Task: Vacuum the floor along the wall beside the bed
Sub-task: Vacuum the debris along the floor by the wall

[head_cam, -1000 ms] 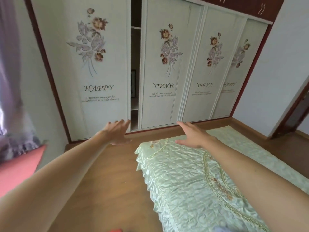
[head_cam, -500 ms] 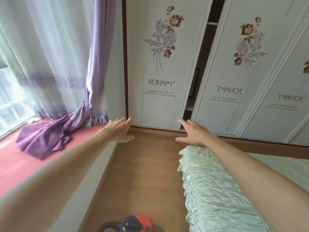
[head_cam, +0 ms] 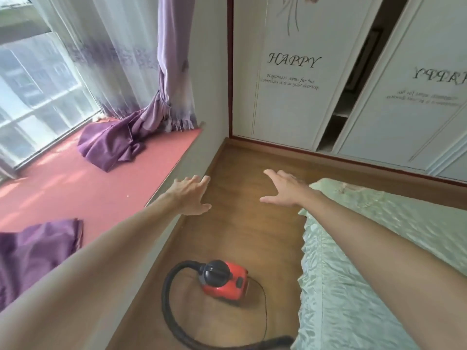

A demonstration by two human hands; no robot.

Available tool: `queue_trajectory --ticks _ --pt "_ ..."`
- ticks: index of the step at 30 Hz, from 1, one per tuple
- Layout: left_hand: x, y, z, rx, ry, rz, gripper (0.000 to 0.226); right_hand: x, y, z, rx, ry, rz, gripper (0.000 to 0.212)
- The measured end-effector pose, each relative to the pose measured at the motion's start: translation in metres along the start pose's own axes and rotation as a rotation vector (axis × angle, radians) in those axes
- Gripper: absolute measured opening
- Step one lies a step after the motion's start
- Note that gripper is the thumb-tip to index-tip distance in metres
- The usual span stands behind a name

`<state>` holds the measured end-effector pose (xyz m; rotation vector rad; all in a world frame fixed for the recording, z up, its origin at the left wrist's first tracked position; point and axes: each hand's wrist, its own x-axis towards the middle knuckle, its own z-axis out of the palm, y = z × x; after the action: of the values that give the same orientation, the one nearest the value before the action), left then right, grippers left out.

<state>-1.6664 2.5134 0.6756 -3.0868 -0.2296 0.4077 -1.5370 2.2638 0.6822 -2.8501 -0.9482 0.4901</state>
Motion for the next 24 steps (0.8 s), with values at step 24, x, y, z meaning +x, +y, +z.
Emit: queue_trajectory --ticks 24 --pt "-0.010 0.035 0.416 -0.096 -0.652 0.129 0.075 -0.010 0.025 0.448 0.214 -0.660 0.185 0.082"
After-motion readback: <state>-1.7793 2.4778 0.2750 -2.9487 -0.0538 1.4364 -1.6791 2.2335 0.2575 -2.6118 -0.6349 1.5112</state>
